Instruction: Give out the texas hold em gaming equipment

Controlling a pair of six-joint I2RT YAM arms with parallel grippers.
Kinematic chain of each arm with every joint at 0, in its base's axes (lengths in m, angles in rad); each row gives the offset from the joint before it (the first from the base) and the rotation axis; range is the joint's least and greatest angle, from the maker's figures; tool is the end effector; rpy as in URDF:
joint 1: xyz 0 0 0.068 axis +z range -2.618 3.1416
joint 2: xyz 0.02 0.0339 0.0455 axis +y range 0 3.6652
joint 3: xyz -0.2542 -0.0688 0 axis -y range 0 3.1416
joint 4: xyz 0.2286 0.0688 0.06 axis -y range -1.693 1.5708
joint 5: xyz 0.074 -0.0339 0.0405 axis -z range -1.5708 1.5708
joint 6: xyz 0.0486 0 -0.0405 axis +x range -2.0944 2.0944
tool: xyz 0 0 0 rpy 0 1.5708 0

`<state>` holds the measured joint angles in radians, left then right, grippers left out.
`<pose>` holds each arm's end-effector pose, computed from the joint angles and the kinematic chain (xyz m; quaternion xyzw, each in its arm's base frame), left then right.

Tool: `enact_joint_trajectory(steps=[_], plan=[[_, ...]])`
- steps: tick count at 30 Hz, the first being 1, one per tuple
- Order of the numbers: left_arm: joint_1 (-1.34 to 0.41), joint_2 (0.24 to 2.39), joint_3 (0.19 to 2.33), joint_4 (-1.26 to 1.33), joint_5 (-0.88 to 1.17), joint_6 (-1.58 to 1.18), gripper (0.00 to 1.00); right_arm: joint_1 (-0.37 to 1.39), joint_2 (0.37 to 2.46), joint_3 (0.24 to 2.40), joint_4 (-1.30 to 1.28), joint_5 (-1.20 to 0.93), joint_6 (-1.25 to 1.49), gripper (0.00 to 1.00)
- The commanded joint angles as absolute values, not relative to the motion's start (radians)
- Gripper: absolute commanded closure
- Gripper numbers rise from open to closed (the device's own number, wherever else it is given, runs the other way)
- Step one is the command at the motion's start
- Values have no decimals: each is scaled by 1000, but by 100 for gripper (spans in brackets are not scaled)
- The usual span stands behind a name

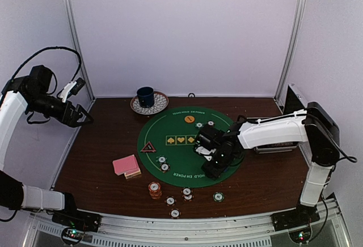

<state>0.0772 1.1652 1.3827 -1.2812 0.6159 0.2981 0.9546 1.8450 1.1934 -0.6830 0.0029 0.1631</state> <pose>0.1868 -0.0137 0.3556 0.1773 0.9085 -0.2437 0.2896 0.1941 0.2739 0.1481 -0.3827 0.9163 0.0612 0.1007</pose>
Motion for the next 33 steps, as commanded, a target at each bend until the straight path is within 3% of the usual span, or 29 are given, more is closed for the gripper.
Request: enact_joint_trajectory(steps=[1, 9, 19, 33], plan=[[83, 1171, 1407, -1278, 640, 309, 2, 979, 1742, 1288, -736, 26, 154, 33], [83, 1166, 1396, -1278, 638, 314, 2, 1106, 1753, 1477, -818, -28, 115, 27], [83, 1168, 1393, -1278, 645, 313, 3, 1278, 1968, 1745, -879, -97, 30, 19], [83, 1153, 1390, -1278, 645, 317, 2, 1307, 2168, 1907, -871, -70, 14, 18]])
